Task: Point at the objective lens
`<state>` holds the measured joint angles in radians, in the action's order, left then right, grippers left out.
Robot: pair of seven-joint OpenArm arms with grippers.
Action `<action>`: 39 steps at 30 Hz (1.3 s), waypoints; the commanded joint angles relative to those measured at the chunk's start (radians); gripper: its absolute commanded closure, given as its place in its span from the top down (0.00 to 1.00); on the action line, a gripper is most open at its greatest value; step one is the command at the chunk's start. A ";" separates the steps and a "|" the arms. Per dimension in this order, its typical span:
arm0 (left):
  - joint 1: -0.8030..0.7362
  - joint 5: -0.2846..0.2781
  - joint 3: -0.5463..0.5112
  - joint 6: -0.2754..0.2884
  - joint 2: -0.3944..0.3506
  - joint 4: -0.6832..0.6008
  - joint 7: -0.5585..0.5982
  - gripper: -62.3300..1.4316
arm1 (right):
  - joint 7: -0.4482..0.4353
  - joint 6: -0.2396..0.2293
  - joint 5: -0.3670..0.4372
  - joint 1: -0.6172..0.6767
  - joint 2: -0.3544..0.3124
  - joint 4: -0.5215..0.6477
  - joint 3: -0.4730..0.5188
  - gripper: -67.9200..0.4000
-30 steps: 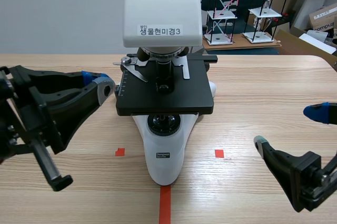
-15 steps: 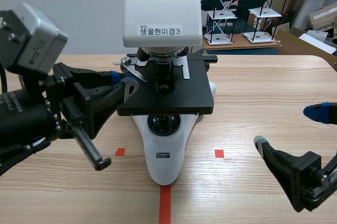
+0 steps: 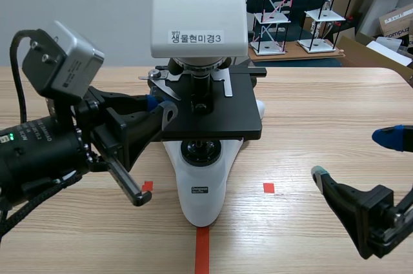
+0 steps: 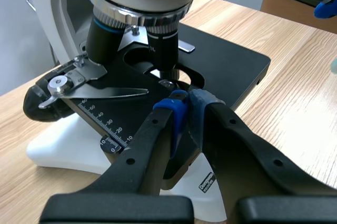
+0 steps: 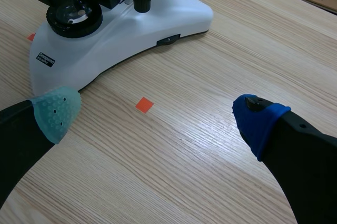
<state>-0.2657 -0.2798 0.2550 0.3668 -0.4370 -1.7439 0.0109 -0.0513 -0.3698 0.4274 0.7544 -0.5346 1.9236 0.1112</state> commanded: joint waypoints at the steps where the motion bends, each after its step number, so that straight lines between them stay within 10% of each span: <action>1: 0.000 -0.007 0.005 -0.006 0.007 -0.011 0.014 0.07 | -0.014 0.004 0.003 -0.003 -0.003 0.008 0.007 0.95; 39: 0.000 0.009 0.005 -0.037 0.007 -0.011 0.014 0.07 | -0.014 0.004 0.003 -0.003 -0.003 0.008 0.007 0.95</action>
<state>-0.2661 -0.2672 0.2562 0.3328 -0.4347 -1.7428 0.0113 -0.0509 -0.3698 0.4274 0.7544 -0.5346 1.9236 0.1112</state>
